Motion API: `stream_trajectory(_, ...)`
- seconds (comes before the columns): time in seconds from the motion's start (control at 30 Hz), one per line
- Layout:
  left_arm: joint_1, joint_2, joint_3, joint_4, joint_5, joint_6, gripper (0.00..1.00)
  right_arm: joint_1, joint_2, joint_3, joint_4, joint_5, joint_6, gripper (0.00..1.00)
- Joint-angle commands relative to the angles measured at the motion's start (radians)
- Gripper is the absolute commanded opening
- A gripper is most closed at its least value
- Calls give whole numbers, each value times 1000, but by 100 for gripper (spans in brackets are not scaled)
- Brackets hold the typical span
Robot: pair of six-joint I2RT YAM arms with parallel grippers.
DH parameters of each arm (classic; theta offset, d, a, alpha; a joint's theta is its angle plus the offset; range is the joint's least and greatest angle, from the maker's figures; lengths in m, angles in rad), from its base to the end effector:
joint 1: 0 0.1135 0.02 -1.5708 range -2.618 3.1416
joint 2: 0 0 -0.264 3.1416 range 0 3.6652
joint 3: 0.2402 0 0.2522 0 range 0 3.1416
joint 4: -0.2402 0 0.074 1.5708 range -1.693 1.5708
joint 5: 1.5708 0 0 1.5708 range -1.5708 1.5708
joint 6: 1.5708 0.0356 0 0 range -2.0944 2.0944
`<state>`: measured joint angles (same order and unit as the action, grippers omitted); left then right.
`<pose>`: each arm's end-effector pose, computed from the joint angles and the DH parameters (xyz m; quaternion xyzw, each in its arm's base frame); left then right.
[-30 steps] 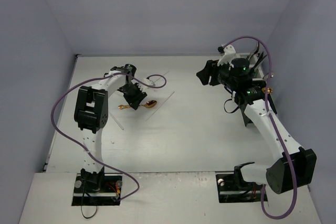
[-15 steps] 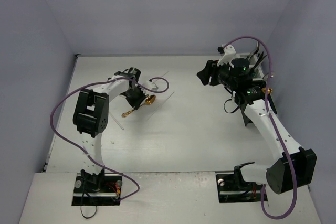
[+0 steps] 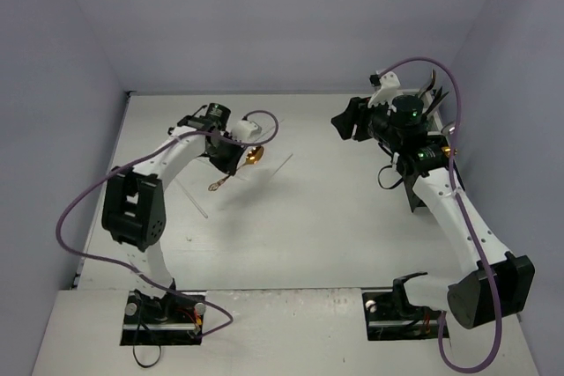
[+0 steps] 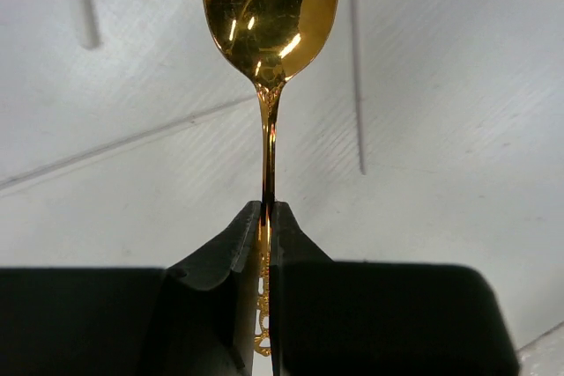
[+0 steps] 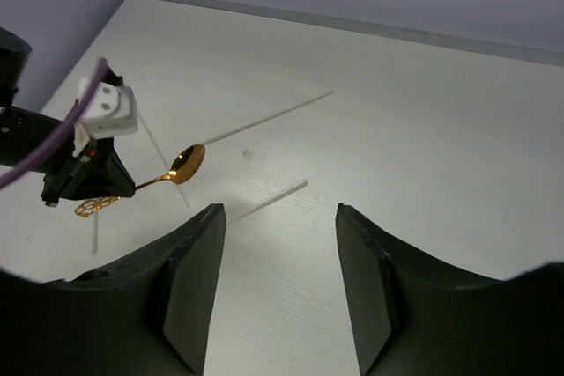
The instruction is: Sort the eating utensils into containers
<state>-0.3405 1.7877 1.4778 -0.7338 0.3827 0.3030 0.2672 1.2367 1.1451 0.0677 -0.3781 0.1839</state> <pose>0.3559 -0.1402 0.2613 0.3467 0.8835 -0.1884 0.2523 0.2761 0.0892 0.3977 -0.1604 0.6967 0.2845 0.6387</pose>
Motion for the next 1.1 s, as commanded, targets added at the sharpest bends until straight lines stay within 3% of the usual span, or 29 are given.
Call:
stream_trajectory(0.0,-10,-173,129,11,61,-193,0,-1,-19,85,69,-40,103,53)
stream_trajectory(0.27,-53,-225,202,13,54,-366,0,49,48,98,178,-92,331,64)
stream_trajectory(0.67,-123,-219,231,18,59,-387,0,205,221,162,239,-113,378,82)
stream_trajectory(1.0,-181,-220,237,25,44,-363,0,236,357,223,266,-93,446,73)
stream_trajectory(1.07,-184,-222,239,25,44,-363,0,237,377,234,277,-96,453,63)
